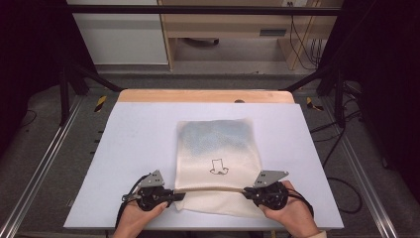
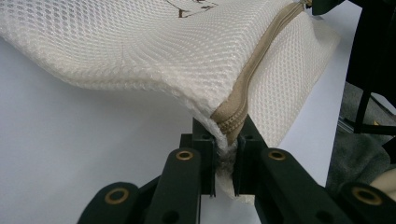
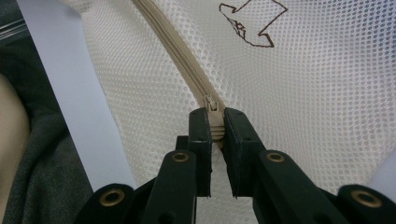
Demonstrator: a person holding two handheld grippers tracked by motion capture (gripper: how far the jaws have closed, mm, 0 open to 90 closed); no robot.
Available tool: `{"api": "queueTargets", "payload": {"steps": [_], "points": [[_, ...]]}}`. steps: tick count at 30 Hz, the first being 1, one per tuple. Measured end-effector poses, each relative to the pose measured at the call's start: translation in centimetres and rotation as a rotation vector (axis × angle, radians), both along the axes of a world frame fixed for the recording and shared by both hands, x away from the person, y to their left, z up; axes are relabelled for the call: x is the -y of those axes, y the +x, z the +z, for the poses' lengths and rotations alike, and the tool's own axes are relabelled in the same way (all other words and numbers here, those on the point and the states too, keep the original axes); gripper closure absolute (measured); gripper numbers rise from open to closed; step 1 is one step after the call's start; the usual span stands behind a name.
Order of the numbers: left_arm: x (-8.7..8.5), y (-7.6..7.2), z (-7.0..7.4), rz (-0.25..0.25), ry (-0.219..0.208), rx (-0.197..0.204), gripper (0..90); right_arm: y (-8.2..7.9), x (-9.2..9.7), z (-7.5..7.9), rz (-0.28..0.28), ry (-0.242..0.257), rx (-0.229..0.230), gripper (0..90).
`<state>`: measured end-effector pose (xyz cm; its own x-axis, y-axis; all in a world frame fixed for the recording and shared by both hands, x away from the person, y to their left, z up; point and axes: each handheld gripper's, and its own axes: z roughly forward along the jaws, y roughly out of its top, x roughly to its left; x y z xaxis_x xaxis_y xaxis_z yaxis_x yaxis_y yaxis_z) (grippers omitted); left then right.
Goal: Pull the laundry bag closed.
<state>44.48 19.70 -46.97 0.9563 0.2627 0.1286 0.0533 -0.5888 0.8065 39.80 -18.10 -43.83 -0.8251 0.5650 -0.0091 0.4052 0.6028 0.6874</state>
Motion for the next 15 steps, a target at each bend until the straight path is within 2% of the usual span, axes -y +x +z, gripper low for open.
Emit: {"api": "queueTargets", "payload": {"steps": [15], "points": [[-0.17, 0.04, 0.12, 0.006, -0.004, 0.004, 81.9, -0.12, 0.73, -0.01, -0.021, 0.002, -0.001, 82.2]]}}
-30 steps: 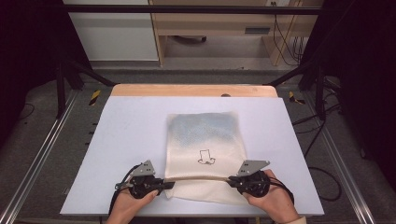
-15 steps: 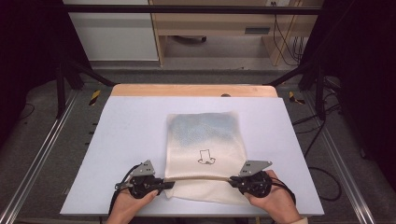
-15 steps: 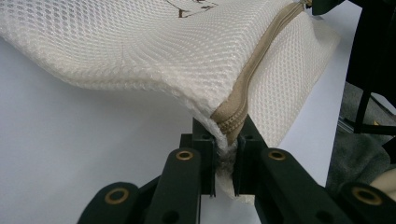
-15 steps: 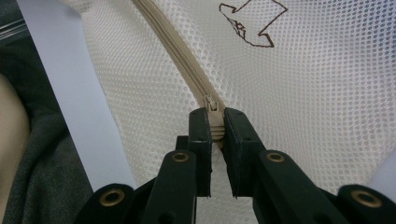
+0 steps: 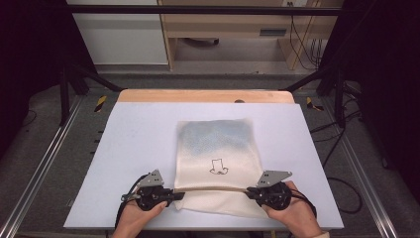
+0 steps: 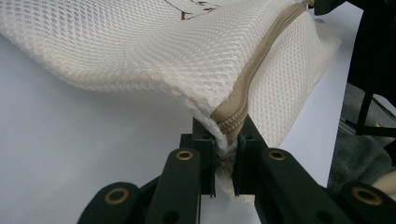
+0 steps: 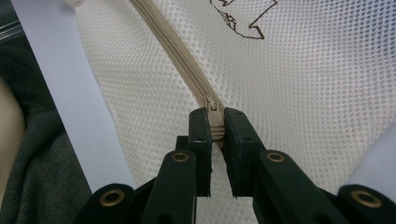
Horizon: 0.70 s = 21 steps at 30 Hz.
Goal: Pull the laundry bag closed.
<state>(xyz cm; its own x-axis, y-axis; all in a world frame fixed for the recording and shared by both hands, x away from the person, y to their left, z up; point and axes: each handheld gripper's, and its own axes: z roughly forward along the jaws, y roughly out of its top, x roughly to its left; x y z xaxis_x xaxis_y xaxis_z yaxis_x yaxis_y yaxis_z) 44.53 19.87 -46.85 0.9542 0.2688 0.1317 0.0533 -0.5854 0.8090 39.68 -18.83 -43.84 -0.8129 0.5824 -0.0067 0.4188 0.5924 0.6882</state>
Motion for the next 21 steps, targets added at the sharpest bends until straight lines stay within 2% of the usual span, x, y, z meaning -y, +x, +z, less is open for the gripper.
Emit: {"api": "queueTargets", "payload": {"steps": [21], "points": [[-0.1, 0.0, 0.1, 0.008, -0.003, 0.0, 81.9, -0.2, 1.3, -0.2, -0.031, 0.003, -0.003, 82.2]]}}
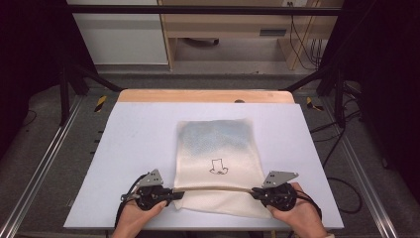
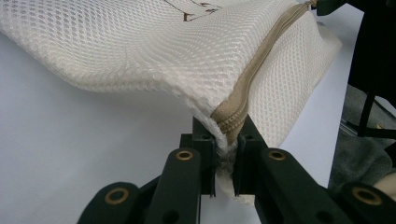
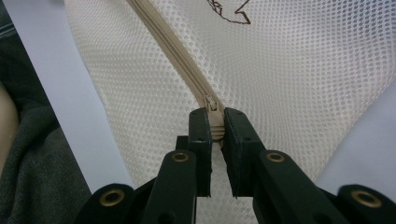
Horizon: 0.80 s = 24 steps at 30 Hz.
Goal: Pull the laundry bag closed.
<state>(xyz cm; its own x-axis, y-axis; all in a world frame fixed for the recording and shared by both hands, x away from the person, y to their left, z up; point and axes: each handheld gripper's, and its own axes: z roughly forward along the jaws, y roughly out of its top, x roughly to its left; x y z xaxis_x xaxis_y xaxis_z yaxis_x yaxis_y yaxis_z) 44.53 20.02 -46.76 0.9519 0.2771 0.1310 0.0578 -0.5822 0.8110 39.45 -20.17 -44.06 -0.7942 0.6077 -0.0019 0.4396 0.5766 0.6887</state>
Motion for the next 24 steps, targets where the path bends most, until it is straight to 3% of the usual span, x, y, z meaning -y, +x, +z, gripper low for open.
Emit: {"api": "queueTargets", "payload": {"steps": [24], "points": [[-0.3, 0.1, 0.2, 0.01, -0.005, 0.005, 81.9, -0.3, 1.4, -0.6, -0.035, -0.01, -0.017, 82.1]]}}
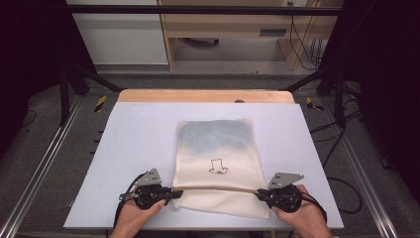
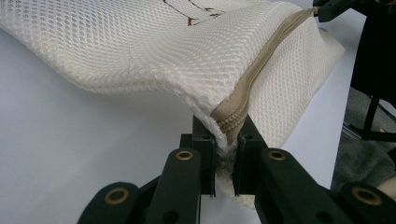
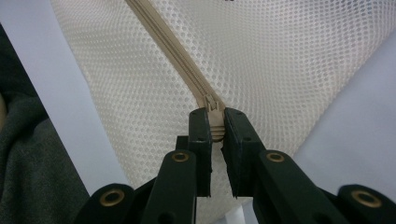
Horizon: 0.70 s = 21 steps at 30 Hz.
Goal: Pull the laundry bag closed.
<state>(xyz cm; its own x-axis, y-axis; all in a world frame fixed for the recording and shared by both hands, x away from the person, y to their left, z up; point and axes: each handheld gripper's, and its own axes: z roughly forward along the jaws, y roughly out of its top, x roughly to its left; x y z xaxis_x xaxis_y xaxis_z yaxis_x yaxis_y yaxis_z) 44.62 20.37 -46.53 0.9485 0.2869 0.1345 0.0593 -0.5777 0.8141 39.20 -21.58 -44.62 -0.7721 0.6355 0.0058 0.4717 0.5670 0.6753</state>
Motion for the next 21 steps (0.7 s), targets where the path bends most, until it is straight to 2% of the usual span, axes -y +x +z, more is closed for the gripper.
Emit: {"api": "queueTargets", "payload": {"steps": [21], "points": [[-0.3, 0.1, 0.16, 0.013, 0.012, 0.007, 81.9, -0.08, 0.92, -0.51, -0.022, -0.018, -0.01, 82.2]]}}
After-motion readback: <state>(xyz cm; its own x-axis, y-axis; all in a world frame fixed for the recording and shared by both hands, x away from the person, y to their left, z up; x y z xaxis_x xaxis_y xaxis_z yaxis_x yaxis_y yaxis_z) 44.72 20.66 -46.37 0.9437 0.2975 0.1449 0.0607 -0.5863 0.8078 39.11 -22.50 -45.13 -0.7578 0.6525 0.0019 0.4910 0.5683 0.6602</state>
